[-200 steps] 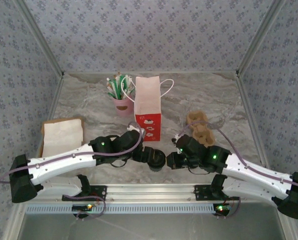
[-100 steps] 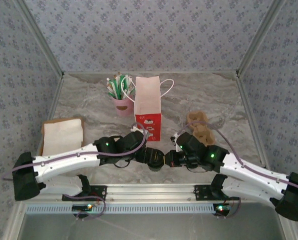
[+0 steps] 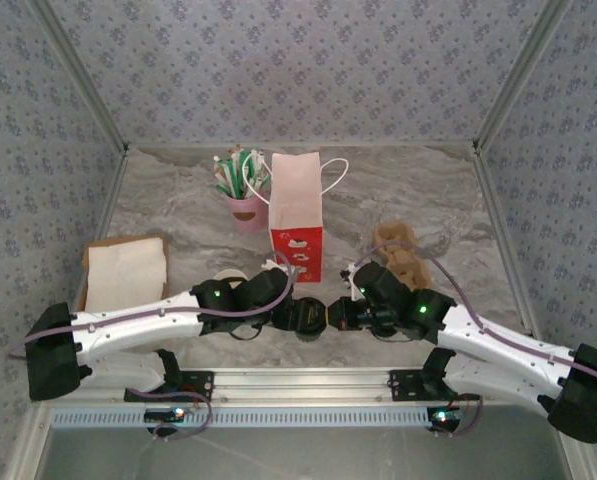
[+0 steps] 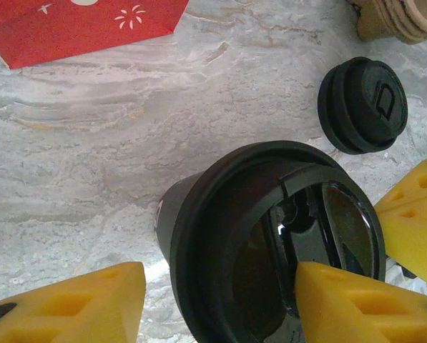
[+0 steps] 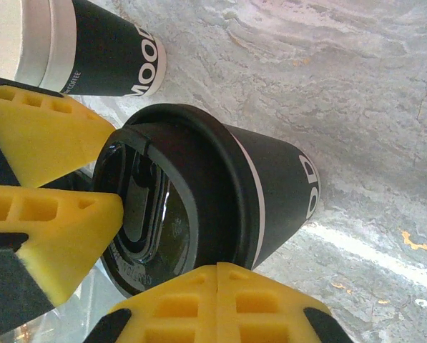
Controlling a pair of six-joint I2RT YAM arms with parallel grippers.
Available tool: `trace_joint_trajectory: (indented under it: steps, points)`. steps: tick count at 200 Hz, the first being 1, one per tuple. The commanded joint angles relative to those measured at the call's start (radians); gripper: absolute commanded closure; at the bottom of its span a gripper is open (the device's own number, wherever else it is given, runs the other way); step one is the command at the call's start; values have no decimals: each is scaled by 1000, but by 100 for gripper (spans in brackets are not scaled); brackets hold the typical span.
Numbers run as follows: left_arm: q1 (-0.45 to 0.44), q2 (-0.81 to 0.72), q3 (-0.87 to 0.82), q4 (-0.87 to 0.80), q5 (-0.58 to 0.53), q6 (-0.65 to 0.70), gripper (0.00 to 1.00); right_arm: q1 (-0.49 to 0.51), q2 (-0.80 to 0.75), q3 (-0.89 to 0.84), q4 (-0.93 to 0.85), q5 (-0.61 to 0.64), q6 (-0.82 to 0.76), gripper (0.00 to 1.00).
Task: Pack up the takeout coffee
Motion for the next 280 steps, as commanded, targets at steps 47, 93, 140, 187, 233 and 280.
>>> trace_joint_trajectory:
  steps: [47,93,140,187,233,280]
  points:
    - [-23,1,-56,20,1,-44,44,0,48,-43,-24,26,-5,98]
    - [-27,-1,-78,36,0,-60,44,11,62,-50,-33,44,-4,98]
    - [-30,-12,-99,43,-12,-76,44,17,84,-23,-36,57,-10,98]
    - [-30,-66,-117,27,-46,-93,44,54,27,34,-78,88,-20,96]
    - [-29,-79,-117,20,-58,-94,44,125,-10,49,-63,121,-14,95]
    - [-30,-78,-110,15,-64,-92,43,173,-17,55,-42,164,-6,94]
